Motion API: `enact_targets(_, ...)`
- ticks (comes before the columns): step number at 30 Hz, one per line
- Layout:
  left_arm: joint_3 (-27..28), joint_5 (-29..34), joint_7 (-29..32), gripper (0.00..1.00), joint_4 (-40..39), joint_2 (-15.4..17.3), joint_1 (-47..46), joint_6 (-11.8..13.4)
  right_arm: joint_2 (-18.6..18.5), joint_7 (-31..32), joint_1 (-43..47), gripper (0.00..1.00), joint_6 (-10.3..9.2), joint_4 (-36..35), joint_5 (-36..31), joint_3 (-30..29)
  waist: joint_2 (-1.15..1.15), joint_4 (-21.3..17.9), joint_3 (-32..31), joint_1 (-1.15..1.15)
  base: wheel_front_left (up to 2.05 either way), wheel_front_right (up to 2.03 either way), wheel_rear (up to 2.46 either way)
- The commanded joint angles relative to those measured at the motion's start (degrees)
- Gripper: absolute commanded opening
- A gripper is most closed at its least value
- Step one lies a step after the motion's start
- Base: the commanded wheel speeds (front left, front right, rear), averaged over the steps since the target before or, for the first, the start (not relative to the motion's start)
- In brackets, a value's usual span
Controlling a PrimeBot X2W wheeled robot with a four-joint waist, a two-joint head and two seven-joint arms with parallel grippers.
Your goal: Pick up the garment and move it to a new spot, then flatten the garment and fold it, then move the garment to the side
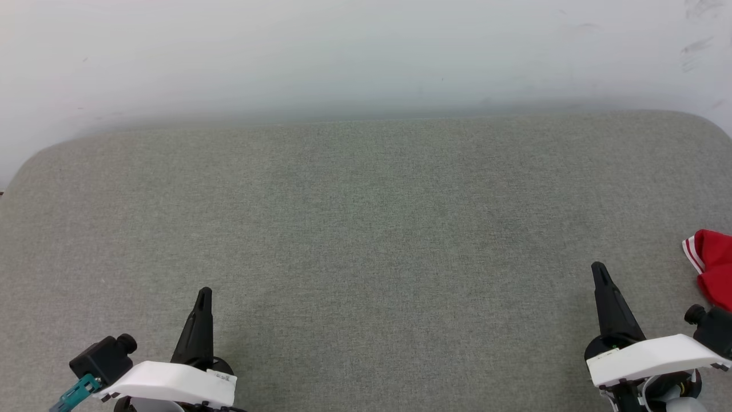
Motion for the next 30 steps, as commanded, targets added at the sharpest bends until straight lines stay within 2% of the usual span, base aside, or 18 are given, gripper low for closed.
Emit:
enact_targets(1, 0.3, -2.2, 0.5, 0.00, -0.5, 0.4, -1.5, 0.0, 0.1, 0.4, -1.4, 0.00, -0.01, -0.5, 2.1, -0.3, 0.00, 0.0, 0.0, 0.00, 0.00, 0.00, 0.00)
enact_targets(30, 1.5, -21.9, 5.4, 0.00, 1.5, 0.3, -3.3, -0.1, 0.8, 5.5, -2.1, 0.00, -0.02, 0.5, 21.4, -2.3, 0.00, 0.6, -0.9, 0.00, 0.00, 0.00, 0.00)
